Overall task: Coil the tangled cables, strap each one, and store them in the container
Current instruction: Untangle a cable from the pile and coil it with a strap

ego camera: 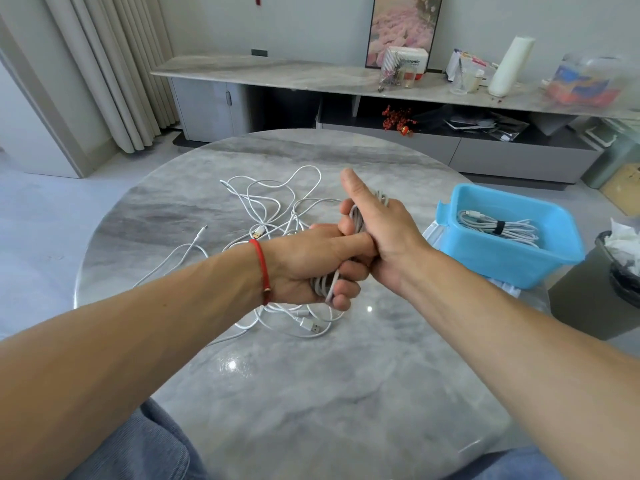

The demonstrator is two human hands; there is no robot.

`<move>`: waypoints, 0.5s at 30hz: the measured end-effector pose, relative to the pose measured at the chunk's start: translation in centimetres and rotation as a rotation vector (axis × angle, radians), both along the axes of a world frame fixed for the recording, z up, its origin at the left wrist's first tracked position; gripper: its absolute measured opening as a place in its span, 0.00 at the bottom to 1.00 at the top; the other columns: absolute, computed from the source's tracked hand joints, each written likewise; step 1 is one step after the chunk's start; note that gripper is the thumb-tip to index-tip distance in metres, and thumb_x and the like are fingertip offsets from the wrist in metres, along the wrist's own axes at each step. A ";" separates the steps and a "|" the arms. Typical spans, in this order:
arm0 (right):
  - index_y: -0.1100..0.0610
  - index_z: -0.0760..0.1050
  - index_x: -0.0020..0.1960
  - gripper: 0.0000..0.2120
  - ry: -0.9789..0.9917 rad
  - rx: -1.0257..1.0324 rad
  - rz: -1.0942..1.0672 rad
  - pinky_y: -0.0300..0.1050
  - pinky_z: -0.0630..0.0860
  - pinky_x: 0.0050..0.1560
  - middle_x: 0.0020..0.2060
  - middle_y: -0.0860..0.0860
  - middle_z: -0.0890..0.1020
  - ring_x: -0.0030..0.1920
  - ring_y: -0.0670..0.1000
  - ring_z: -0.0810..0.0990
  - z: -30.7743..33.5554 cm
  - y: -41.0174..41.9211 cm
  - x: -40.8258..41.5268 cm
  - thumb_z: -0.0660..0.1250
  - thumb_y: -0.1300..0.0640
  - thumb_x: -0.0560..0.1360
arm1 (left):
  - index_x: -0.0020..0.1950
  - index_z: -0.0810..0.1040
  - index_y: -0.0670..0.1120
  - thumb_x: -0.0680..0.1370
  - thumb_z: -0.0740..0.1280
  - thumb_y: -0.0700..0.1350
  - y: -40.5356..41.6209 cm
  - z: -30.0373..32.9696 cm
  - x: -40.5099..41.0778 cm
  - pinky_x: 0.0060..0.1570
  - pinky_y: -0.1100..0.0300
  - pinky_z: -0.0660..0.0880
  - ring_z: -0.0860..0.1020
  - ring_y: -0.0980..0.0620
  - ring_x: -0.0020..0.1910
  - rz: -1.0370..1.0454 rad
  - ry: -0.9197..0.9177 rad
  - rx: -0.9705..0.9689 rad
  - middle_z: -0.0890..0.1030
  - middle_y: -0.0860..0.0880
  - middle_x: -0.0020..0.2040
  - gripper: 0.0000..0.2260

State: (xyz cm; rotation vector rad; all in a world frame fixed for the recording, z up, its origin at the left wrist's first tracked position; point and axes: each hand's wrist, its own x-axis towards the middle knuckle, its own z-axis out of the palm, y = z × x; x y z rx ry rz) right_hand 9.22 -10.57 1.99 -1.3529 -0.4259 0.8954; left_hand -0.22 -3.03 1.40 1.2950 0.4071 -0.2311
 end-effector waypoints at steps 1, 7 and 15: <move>0.55 0.73 0.36 0.21 -0.017 -0.035 -0.036 0.37 0.74 0.28 0.24 0.50 0.75 0.26 0.48 0.77 -0.1 0.1 0.1 0.73 0.40 0.76 | 0.37 0.67 0.48 0.81 0.62 0.42 -0.2 0.0 0.2 0.24 0.62 0.69 0.65 0.53 0.22 0.040 0.012 0.076 0.65 0.51 0.26 0.13; 0.53 0.68 0.35 0.19 0.073 -0.096 -0.278 0.40 0.67 0.27 0.20 0.46 0.70 0.19 0.47 0.68 -0.7 0.5 0.4 0.65 0.47 0.82 | 0.44 0.76 0.40 0.80 0.65 0.46 -2.0 -0.8 0.7 0.22 0.59 0.71 0.73 0.50 0.21 0.283 -0.065 0.672 0.76 0.48 0.30 0.09; 0.54 0.66 0.42 0.11 0.302 -0.059 -0.396 0.45 0.79 0.42 0.29 0.51 0.85 0.34 0.55 0.87 -0.2 -0.6 1.6 0.63 0.55 0.82 | 0.64 0.72 0.43 0.83 0.55 0.55 -3.4 -1.9 2.1 0.42 0.50 0.68 0.76 0.36 0.47 0.197 -0.117 1.392 0.76 0.45 0.45 0.18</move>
